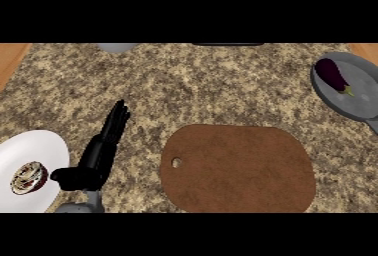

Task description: Pick the eggplant from the cutting board and place it in the pan

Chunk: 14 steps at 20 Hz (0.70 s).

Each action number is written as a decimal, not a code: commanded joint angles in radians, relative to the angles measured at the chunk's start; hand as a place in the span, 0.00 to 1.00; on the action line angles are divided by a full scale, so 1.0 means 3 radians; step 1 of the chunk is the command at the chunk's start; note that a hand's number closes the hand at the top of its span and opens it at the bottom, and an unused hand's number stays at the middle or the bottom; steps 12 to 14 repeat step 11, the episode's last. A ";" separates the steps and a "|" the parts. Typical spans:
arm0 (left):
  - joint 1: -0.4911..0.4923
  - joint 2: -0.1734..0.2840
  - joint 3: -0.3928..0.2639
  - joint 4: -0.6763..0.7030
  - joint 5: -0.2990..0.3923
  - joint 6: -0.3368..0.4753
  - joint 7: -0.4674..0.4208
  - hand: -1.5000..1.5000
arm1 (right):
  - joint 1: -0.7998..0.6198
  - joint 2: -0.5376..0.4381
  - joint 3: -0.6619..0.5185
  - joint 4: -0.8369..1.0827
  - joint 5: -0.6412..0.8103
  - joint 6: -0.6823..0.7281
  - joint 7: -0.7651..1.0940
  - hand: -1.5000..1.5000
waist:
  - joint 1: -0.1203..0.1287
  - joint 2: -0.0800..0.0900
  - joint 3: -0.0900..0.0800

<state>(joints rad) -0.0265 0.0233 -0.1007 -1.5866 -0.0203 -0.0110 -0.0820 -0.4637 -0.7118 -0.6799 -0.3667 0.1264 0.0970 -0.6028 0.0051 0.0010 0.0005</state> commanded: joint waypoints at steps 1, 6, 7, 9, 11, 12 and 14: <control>-0.0044 -0.0074 -0.0079 0.0133 -0.0113 0.0113 -0.0080 0.50 | 0.0234 0.0232 0.0158 -0.0406 -0.0078 -0.0155 0.0126 0.00 | -0.0031 -0.0010 -0.0005; 0.0185 -0.0010 -0.0079 -0.0157 -0.0005 -0.0068 -0.0049 0.50 | 0.0120 0.0000 0.0223 0.0029 -0.0050 -0.0177 -0.0088 0.00 | 0.0022 0.0006 0.0003; -0.0125 -0.0065 -0.0002 0.0226 -0.0092 0.0044 -0.0047 0.50 | 0.0213 0.0133 0.0286 -0.0367 -0.0143 -0.0236 0.0117 0.00 | -0.0012 -0.0001 -0.0001; 0.0035 0.0033 0.0012 -0.0126 -0.0011 -0.0044 0.0089 0.50 | 0.0219 0.0120 0.0355 -0.0496 -0.0071 -0.0389 0.0163 0.00 | -0.0007 -0.0005 -0.0002; -0.0043 -0.0034 0.0030 0.0090 -0.0057 0.0025 -0.0043 0.50 | 0.0226 0.0065 0.0392 -0.0540 -0.0057 -0.0449 0.0201 0.00 | -0.0010 -0.0002 -0.0002; -0.0043 -0.0034 0.0030 0.0090 -0.0057 0.0025 -0.0043 0.50 | 0.0226 0.0065 0.0392 -0.0540 -0.0057 -0.0449 0.0201 0.00 | -0.0010 -0.0002 -0.0002; -0.0043 -0.0034 0.0030 0.0090 -0.0057 0.0025 -0.0043 0.50 | 0.0226 0.0065 0.0392 -0.0540 -0.0057 -0.0449 0.0201 0.00 | -0.0010 -0.0002 -0.0002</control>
